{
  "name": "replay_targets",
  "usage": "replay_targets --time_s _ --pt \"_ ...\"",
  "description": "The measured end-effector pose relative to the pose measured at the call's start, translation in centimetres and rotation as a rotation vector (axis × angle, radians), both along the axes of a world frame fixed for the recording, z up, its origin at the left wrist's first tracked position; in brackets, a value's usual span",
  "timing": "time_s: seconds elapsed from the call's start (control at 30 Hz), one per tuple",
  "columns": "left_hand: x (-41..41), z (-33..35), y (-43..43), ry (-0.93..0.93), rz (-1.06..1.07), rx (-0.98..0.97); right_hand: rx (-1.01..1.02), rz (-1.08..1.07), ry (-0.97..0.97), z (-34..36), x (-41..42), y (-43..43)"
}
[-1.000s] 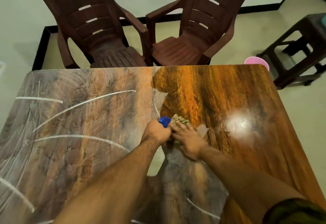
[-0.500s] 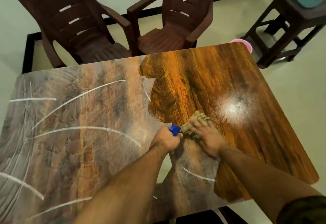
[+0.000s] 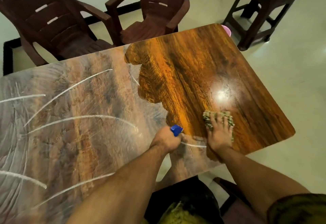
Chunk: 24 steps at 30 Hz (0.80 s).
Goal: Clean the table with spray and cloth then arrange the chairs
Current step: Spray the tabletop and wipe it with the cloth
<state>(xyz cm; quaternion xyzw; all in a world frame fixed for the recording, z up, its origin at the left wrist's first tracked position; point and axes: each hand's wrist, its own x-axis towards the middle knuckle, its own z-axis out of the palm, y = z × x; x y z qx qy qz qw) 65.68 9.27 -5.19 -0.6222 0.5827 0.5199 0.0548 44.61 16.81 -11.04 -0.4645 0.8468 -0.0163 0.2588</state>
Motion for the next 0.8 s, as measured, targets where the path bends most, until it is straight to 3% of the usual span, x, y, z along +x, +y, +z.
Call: replay_targets --time_s 0.07,0.2,0.27,0.33,0.43,0.5,0.6,0.67,0.73,0.8 --pt "0.1 -0.2 1.8 -0.005 -0.068 0.017 0.014 -0.06 0.007 0.0 1.5 1.4" --pt "0.0 -0.5 4.8 -0.032 -0.201 0.018 -0.026 0.501 -0.086 -0.2 5.9 6.7" --pt "0.3 -0.5 6.0 -0.058 -0.233 0.029 -0.051 0.648 -0.116 0.0 3.8 9.4" --pt "0.7 -1.1 6.6 -0.091 -0.235 0.049 -0.044 0.488 -0.089 0.2 0.8 10.2" --pt "1.6 -0.7 7.6 -0.108 -0.2 0.042 -0.013 0.018 -0.041 0.6 -0.1 9.4" --pt "2.4 -0.6 7.9 -0.122 -0.173 0.033 0.007 0.136 -0.001 0.3 3.1 8.9" --pt "3.3 -0.6 8.7 -0.143 -0.152 0.009 -0.027 0.594 -0.083 0.4 7.5 10.7" --pt "3.7 -0.5 9.3 -0.154 -0.124 -0.006 -0.046 0.769 -0.096 0.2 6.0 11.5" --pt "3.6 -0.3 10.2 -0.151 -0.086 -0.009 -0.064 0.721 -0.069 -0.2 3.0 12.6" --pt "3.1 -0.2 10.9 -0.118 -0.037 0.002 -0.089 0.306 -0.056 0.0 0.4 13.7"
